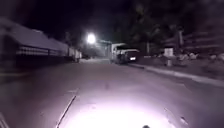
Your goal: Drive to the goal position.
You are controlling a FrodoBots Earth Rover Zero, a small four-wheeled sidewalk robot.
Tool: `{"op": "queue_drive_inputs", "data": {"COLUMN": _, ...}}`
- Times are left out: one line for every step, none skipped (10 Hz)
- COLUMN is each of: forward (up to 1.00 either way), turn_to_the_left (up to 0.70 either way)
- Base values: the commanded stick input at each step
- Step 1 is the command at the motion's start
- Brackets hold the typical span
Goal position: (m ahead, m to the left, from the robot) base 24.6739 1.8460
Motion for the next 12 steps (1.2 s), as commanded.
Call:
{"op": "queue_drive_inputs", "data": {"forward": 0.7, "turn_to_the_left": 0.0}}
{"op": "queue_drive_inputs", "data": {"forward": 0.7, "turn_to_the_left": 0.0}}
{"op": "queue_drive_inputs", "data": {"forward": 0.7, "turn_to_the_left": 0.0}}
{"op": "queue_drive_inputs", "data": {"forward": 0.7, "turn_to_the_left": 0.0}}
{"op": "queue_drive_inputs", "data": {"forward": 0.7, "turn_to_the_left": 0.0}}
{"op": "queue_drive_inputs", "data": {"forward": 0.7, "turn_to_the_left": 0.0}}
{"op": "queue_drive_inputs", "data": {"forward": 0.7, "turn_to_the_left": 0.04}}
{"op": "queue_drive_inputs", "data": {"forward": 0.7, "turn_to_the_left": 0.33}}
{"op": "queue_drive_inputs", "data": {"forward": 0.7, "turn_to_the_left": 0.35}}
{"op": "queue_drive_inputs", "data": {"forward": 0.7, "turn_to_the_left": 0.29}}
{"op": "queue_drive_inputs", "data": {"forward": 0.7, "turn_to_the_left": 0.0}}
{"op": "queue_drive_inputs", "data": {"forward": 0.7, "turn_to_the_left": 0.0}}
